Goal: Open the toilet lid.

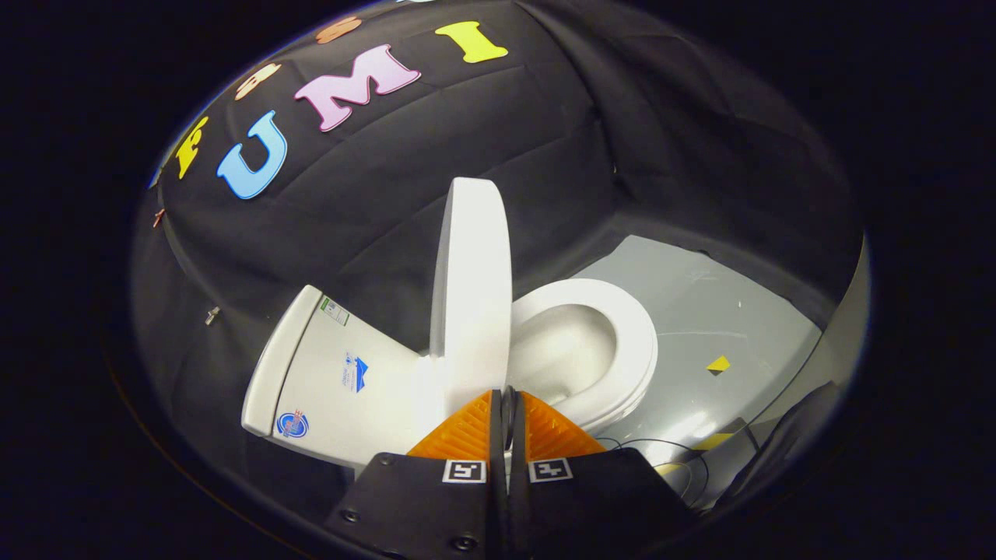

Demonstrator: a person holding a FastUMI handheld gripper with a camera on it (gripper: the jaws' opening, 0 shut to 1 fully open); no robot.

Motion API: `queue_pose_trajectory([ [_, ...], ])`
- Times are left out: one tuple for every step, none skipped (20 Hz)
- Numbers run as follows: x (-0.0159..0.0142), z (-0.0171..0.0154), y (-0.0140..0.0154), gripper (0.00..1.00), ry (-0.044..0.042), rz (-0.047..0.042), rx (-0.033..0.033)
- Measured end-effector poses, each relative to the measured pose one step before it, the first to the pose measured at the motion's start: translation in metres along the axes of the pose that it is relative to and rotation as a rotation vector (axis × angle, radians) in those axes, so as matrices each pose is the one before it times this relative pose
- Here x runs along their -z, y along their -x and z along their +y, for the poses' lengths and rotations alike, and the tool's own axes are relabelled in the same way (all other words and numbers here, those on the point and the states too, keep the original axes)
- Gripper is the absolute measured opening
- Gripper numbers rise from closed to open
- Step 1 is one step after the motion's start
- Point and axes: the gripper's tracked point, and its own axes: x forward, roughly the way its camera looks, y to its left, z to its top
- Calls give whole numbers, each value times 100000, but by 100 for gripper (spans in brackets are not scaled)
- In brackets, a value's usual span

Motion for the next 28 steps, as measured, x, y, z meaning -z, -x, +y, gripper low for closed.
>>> queue_pose_trajectory([
  [-42,591,170,5,1545,-828,209],
  [35,651,198,5,1869,-936,351],
  [-50,639,188,5,1635,-840,278],
  [-13,723,145,5,1677,-787,187],
  [-9,715,193,5,1790,-952,310],
  [34,717,254,5,2248,-937,495],
  [10,861,227,5,2725,-1129,777],
  [-35,832,156,5,2588,-1170,667],
  [-68,758,285,5,2339,-1186,580],
  [-108,910,240,5,2216,-1145,245],
  [-61,988,262,5,1854,-1302,-22],
  [0,1012,123,5,2177,-1251,-33],
  [-38,947,181,5,2374,-1180,-88],
  [-33,926,229,5,2170,-949,-268],
  [-15,897,170,6,1780,-944,-344],
  [-20,851,78,6,1665,-726,-222],
  [-53,800,63,6,1784,-772,-236],
  [34,873,124,7,1557,-588,-301],
  [-27,823,87,8,1916,-527,-530],
  [-20,873,36,8,2370,-672,-684],
  [43,741,143,9,2222,-549,-564],
  [-68,697,37,9,2270,-647,-511],
  [-82,698,70,9,1727,-760,-436],
  [-78,755,-6,9,1756,-651,-415],
  [61,695,-35,9,1521,-569,-586],
  [-8,806,101,9,1369,-520,-499],
  [-37,915,23,9,1691,-398,-677],
  [-13,652,-64,9,1803,-352,-875],
])
